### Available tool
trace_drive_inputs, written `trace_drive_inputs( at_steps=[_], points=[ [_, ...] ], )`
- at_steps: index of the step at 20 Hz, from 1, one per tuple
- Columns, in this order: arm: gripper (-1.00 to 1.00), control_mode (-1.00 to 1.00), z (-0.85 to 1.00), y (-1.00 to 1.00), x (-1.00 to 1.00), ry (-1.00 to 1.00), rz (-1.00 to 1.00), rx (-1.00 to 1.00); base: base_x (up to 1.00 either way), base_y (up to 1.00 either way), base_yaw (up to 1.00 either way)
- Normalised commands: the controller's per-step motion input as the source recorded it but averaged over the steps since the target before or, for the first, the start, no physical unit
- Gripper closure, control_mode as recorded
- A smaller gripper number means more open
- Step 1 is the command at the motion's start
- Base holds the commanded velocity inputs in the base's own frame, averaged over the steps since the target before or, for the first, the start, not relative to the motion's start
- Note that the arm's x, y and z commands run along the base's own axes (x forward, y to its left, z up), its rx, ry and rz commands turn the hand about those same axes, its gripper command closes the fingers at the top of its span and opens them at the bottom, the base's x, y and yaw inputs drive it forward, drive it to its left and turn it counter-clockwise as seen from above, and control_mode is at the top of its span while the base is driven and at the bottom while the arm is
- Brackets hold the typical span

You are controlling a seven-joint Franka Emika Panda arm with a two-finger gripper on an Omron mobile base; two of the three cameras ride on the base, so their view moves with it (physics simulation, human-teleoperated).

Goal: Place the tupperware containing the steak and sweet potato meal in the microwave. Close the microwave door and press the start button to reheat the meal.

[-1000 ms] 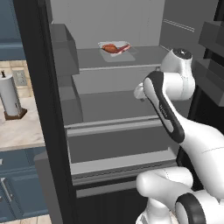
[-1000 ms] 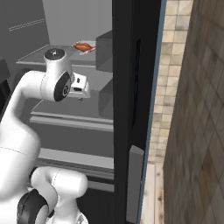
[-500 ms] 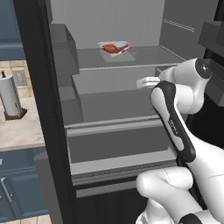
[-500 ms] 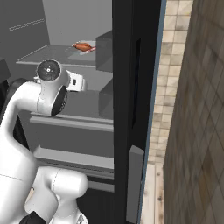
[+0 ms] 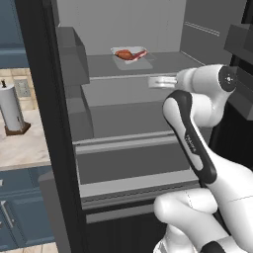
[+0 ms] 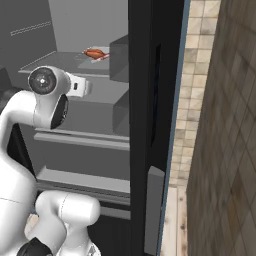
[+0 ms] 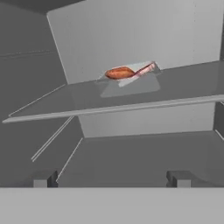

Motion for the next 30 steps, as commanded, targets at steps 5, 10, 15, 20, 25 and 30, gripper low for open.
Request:
trace_drive_inputs(
  at_steps=[5,10,15,20,25,30],
  points=[
    [-1.00,-1.00,0.43,0.14,0.00,0.00,-0.05,0.04,0.00,0.00,0.00],
    [-1.00,-1.00,0.23,0.15,0.01,0.00,-0.06,0.07,0.00,0.00,0.00],
    [-1.00,-1.00,0.02,0.05,0.03,0.00,-0.10,0.14,0.00,0.00,0.00],
    [-1.00,-1.00,0.00,0.00,0.11,0.00,-0.10,0.18,0.00,0.00,0.00],
    [-1.00,-1.00,0.02,0.00,0.19,0.07,-0.03,0.07,0.00,0.00,0.00],
    [-1.00,-1.00,0.01,0.00,0.23,0.17,0.00,0.00,0.00,0.00,0.00]
  ],
)
